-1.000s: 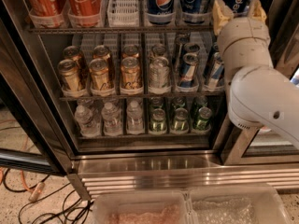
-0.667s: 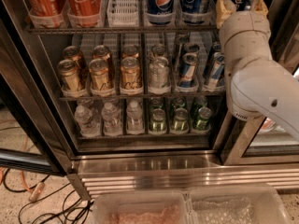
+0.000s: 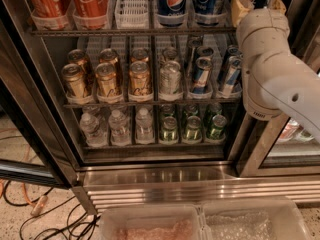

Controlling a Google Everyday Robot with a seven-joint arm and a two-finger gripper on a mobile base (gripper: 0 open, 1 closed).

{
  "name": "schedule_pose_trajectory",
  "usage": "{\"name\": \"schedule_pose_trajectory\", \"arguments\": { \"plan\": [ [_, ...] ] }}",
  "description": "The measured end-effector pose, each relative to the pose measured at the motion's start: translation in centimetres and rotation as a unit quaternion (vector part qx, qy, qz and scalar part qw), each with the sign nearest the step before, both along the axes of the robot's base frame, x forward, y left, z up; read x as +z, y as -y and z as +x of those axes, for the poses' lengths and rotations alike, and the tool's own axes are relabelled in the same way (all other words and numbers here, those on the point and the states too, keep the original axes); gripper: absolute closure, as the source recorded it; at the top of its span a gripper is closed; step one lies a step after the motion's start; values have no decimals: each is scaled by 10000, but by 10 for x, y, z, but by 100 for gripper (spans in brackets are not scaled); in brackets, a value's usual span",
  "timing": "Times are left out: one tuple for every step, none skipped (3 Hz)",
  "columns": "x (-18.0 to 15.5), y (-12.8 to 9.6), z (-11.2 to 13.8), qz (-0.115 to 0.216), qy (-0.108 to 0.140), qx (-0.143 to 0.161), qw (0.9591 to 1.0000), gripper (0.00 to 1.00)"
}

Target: Pick pepsi can from top shelf of fridge

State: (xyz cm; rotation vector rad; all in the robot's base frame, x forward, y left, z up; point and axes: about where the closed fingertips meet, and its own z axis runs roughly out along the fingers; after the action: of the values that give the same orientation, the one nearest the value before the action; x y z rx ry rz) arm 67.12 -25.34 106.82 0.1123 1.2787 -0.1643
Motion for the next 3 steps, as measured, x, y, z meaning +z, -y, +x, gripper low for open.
{"name": "schedule_pose_trajectory", "arguments": {
  "plan": [
    [0,1,0,6,-6,0,10000,40],
    [1,1,0,-3,-2,8,10000,59],
    [1,1,0,-20,-2,21,10000,82]
  ]
}}
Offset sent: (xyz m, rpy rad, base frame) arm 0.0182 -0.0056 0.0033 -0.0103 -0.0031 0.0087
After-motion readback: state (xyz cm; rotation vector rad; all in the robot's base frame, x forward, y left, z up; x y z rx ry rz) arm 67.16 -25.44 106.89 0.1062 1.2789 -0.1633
